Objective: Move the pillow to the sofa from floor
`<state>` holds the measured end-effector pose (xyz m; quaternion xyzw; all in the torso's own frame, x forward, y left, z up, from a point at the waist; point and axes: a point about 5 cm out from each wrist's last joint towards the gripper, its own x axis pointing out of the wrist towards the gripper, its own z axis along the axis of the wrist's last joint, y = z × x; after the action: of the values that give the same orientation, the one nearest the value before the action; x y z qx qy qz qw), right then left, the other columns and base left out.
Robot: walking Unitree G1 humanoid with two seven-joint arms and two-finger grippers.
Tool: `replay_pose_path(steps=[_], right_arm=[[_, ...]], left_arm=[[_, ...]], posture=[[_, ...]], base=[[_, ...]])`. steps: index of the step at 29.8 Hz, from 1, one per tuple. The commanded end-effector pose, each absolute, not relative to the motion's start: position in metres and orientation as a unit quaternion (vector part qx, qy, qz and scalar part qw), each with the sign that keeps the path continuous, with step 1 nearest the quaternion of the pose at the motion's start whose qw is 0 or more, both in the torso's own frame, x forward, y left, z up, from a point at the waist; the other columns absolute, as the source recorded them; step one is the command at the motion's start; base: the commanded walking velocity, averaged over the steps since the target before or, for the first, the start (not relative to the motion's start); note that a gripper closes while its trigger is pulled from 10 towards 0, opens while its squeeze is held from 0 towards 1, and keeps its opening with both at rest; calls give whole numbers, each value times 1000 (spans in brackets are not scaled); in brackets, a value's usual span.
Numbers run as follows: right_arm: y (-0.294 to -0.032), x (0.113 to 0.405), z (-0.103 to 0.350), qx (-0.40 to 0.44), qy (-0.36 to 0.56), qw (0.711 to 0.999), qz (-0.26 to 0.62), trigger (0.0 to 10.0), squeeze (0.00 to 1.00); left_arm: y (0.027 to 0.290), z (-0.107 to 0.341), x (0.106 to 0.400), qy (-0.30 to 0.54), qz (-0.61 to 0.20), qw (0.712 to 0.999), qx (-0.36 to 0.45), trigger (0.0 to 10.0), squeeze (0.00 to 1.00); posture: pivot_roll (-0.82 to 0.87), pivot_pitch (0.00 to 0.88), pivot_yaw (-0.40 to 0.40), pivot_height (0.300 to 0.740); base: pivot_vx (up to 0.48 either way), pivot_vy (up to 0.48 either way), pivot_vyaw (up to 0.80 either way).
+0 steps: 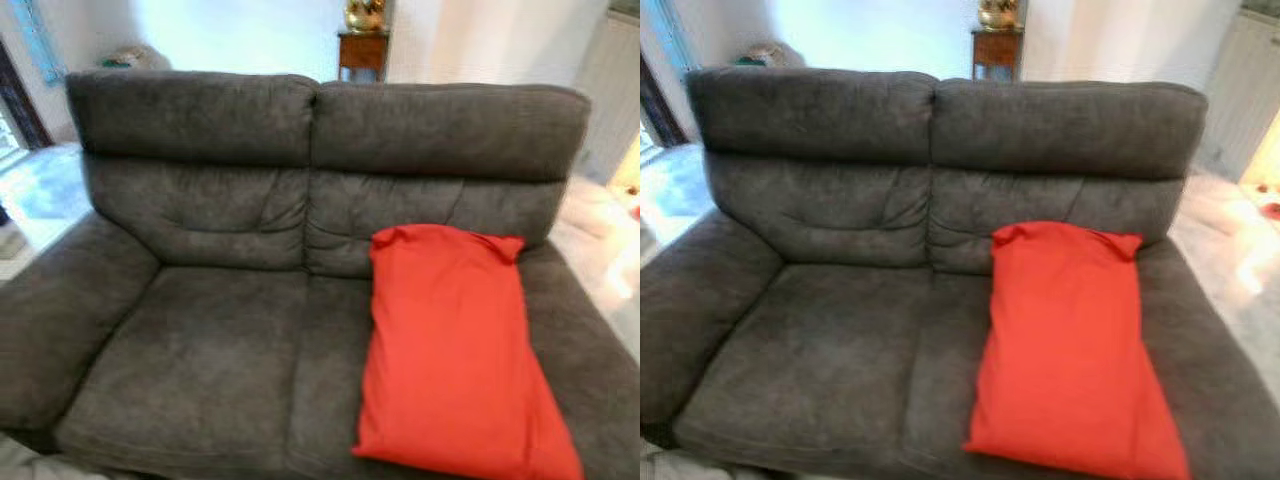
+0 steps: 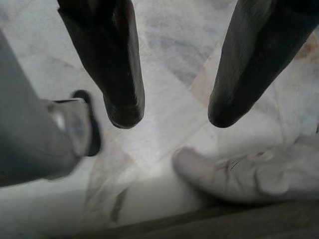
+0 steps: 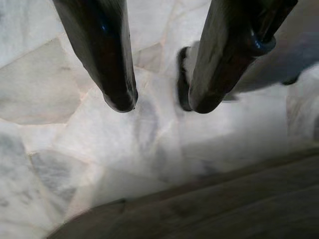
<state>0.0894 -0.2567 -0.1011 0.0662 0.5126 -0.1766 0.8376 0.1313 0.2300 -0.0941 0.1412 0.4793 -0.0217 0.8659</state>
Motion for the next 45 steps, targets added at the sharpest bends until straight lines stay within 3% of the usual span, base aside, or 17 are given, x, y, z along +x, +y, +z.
replay_pose_path(steps=[1,11,17,27,33,45], right_arm=[[-250,100,-100,77,499,846,-172,10000,0],[-252,102,-99,74,496,849,-170,10000,0],[-251,102,-99,81,494,849,-173,10000,0],[-252,101,-99,75,498,847,-170,10000,0],[-252,102,-99,77,497,848,-168,10000,0],[-253,105,-98,89,487,851,-176,10000,0]], left_arm=[[240,-95,123,494,-9,858,144,10000,0],[239,-95,123,494,-10,857,144,10000,0],[239,-95,122,496,-9,857,143,10000,0],[239,-96,121,497,-10,856,143,10000,0],[239,-96,121,498,-11,855,143,10000,0],[239,-96,122,497,-10,856,142,10000,0]], posture=[[106,0,-2,740],[103,0,-3,740],[101,0,-2,740],[101,0,-4,740],[100,0,-5,740],[102,0,-7,740]], base=[[0,311,0],[0,313,0],[0,314,800],[0,315,0],[0,314,749],[0,314,0]])
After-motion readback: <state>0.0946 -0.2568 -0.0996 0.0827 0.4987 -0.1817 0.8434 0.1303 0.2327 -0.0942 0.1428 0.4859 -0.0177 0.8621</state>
